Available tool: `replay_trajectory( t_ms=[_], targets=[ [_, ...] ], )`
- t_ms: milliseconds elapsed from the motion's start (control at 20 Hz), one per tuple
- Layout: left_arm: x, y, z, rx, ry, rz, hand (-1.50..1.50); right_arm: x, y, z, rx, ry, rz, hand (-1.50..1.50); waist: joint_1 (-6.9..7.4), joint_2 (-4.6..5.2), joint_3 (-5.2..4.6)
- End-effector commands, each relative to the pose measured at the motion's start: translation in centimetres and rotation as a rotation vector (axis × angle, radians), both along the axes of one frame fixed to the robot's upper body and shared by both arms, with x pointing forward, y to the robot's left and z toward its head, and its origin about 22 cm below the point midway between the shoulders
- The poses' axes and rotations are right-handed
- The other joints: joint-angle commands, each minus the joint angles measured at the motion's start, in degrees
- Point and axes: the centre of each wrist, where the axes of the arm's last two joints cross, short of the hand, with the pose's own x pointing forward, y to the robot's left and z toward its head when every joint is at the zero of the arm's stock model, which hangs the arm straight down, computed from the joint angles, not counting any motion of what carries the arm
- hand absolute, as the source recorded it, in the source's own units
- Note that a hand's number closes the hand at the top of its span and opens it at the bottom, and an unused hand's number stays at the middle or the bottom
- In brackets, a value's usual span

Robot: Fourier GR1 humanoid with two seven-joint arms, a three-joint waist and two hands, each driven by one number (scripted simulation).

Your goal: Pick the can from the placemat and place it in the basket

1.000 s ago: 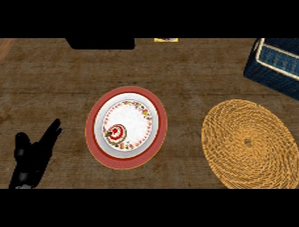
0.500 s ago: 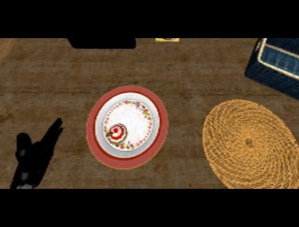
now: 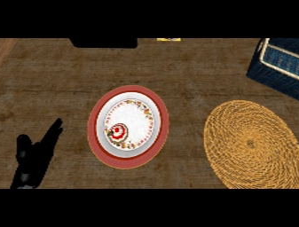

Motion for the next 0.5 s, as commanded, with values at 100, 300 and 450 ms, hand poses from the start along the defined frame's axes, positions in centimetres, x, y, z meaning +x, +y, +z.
replay_trajectory(
  t_ms=[100, 300, 450],
  targets=[
    [-1.4, 0.3, -3.2, -0.035, 0.103, 0.011, 0.00, 0.0, -3.1, -2.3, 0.146, -0.102, -0.011, 1.50, 0.29, 0.80, -0.60],
    [-0.8, 0.1, -1.7, -0.032, 0.099, 0.006, 0.00, 0.6, -3.0, -5.6, 0.149, -0.115, -0.025, 1.50, 0.42, 0.62, -0.56],
    [0.1, 0.2, -1.8, -0.041, 0.102, 0.009, 0.00, 0.5, -4.0, -6.7, 0.149, -0.104, -0.007, 1.50, -0.10, 0.53, -0.59]
  ],
)
